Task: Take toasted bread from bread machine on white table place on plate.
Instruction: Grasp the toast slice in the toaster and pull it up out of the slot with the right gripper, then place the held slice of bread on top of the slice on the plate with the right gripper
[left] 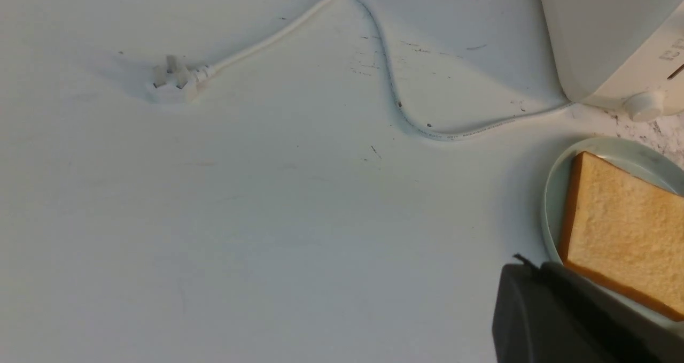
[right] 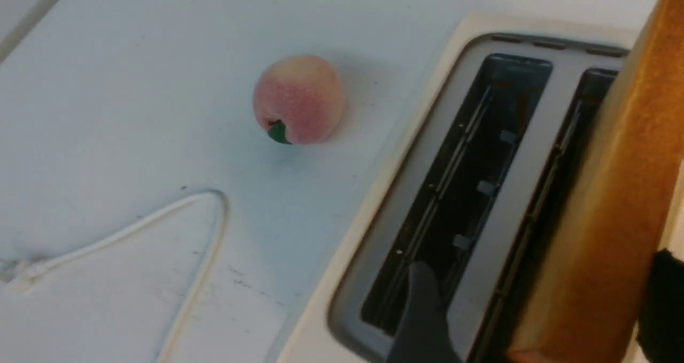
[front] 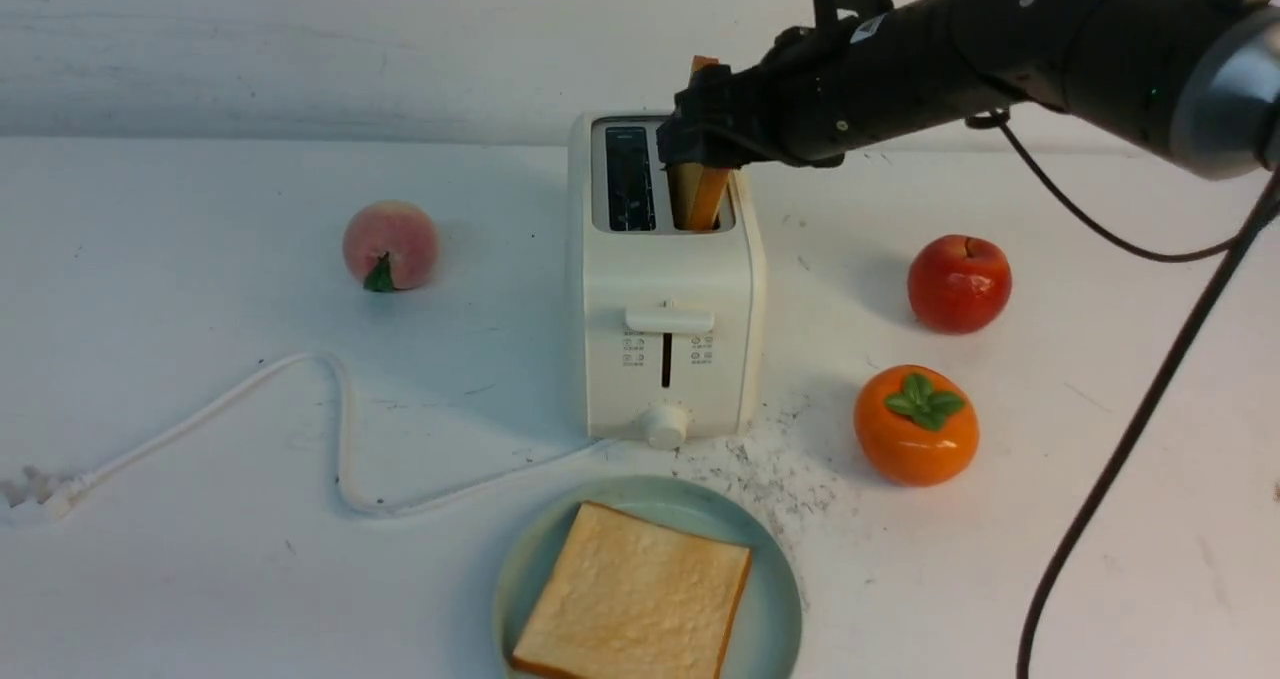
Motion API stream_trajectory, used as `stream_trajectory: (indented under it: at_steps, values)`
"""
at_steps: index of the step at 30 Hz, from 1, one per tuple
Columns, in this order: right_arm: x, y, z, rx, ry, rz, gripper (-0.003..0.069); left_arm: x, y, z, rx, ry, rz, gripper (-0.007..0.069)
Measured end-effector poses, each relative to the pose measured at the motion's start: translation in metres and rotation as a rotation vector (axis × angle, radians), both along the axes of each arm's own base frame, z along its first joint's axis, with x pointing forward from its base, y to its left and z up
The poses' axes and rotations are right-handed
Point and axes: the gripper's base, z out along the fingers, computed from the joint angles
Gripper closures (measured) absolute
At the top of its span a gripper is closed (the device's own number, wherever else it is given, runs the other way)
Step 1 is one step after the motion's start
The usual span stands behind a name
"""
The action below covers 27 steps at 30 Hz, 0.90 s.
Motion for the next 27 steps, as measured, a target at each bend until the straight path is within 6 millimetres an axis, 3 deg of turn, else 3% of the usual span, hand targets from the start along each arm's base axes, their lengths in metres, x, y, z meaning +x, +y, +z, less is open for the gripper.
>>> stream_trajectory:
  at_steps: [3,4,7,13,14,15,16,17,18,19,22,26,27]
  values:
    - [0.005,-0.001,-0.009,-0.029,0.002,-0.015,0.0272,0.0,0.0,0.0,0.0,0.001,0.0,0.0638]
    - [0.005,-0.001,-0.011,-0.042,0.002,-0.014,0.0373,0.0,0.0,0.0,0.0,0.001,0.0,0.0638]
    - [0.0,-0.004,-0.003,-0.085,-0.006,0.006,0.0564,0.0,0.0,0.0,0.0,0.001,0.0,0.0638]
    - [-0.031,-0.02,0.051,-0.163,-0.107,0.034,0.0559,0.0,0.0,-0.001,0.002,0.004,0.0,0.0638]
    - [-0.056,-0.031,0.085,-0.166,-0.155,0.039,0.056,0.001,-0.001,-0.004,0.006,0.009,-0.002,0.0638]
    - [-0.071,-0.036,0.102,-0.165,-0.174,0.044,0.056,0.002,-0.001,-0.007,0.008,0.012,-0.003,0.0638]
    - [-0.074,-0.037,0.105,-0.166,-0.171,0.048,0.056,0.002,-0.001,-0.007,0.009,0.013,-0.004,0.0638]
    - [-0.101,-0.047,0.131,-0.161,-0.19,0.063,0.056,0.003,-0.002,-0.013,0.014,0.02,-0.007,0.0638]
    - [-0.115,-0.052,0.141,-0.167,-0.184,0.079,0.056,0.004,-0.003,-0.015,0.016,0.021,-0.01,0.0638]
    - [-0.119,-0.053,0.142,-0.174,-0.172,0.087,0.056,0.004,-0.003,-0.016,0.016,0.019,-0.012,0.0638]
    - [-0.156,-0.064,0.152,-0.22,-0.072,0.159,0.056,0.007,-0.006,-0.025,0.016,0.014,-0.026,0.0638]
    - [-0.17,-0.062,0.134,-0.247,0.066,0.269,0.056,0.01,-0.008,-0.028,0.005,-0.012,-0.043,0.0638]
    - [-0.171,-0.058,0.122,-0.238,0.11,0.325,0.056,0.011,-0.009,-0.029,0.0,-0.023,-0.049,0.0638]
